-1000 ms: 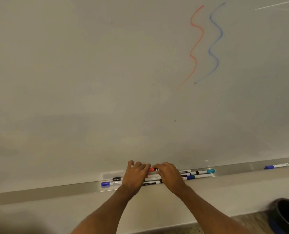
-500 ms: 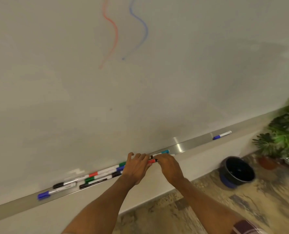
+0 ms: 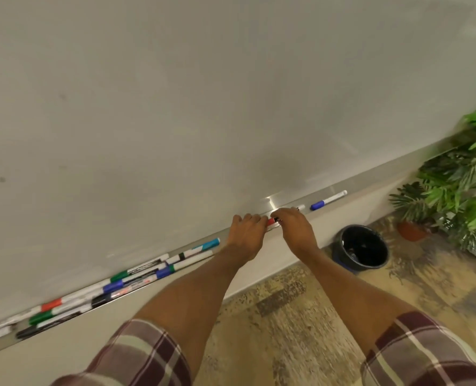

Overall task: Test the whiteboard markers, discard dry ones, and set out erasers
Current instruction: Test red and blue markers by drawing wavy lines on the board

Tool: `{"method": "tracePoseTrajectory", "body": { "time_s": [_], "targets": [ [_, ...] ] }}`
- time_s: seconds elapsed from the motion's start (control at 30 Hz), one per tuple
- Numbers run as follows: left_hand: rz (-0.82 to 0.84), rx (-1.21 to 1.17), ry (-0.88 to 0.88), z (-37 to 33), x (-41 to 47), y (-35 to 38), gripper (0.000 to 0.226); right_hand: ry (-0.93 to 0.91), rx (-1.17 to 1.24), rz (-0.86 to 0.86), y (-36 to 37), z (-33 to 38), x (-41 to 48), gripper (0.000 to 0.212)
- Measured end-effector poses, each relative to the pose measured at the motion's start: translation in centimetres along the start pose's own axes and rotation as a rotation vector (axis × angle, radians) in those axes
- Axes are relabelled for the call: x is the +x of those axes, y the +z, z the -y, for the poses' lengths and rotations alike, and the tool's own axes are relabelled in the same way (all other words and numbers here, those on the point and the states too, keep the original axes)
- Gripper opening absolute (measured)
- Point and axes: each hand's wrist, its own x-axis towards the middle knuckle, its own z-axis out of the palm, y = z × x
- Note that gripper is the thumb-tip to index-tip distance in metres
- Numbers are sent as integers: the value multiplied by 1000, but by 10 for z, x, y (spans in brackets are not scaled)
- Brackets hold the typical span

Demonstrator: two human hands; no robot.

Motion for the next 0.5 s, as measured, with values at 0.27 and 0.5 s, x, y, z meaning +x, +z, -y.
{"method": "tracePoseTrajectory", "body": {
  "time_s": [0.27, 0.5],
  "targets": [
    [28, -84, 95, -25, 68, 22, 49, 166, 57, 85, -1, -67, 30, 24],
    [44, -140, 60, -42, 84, 44, 55, 219, 80, 145, 10, -100, 39, 36]
  ]
}}
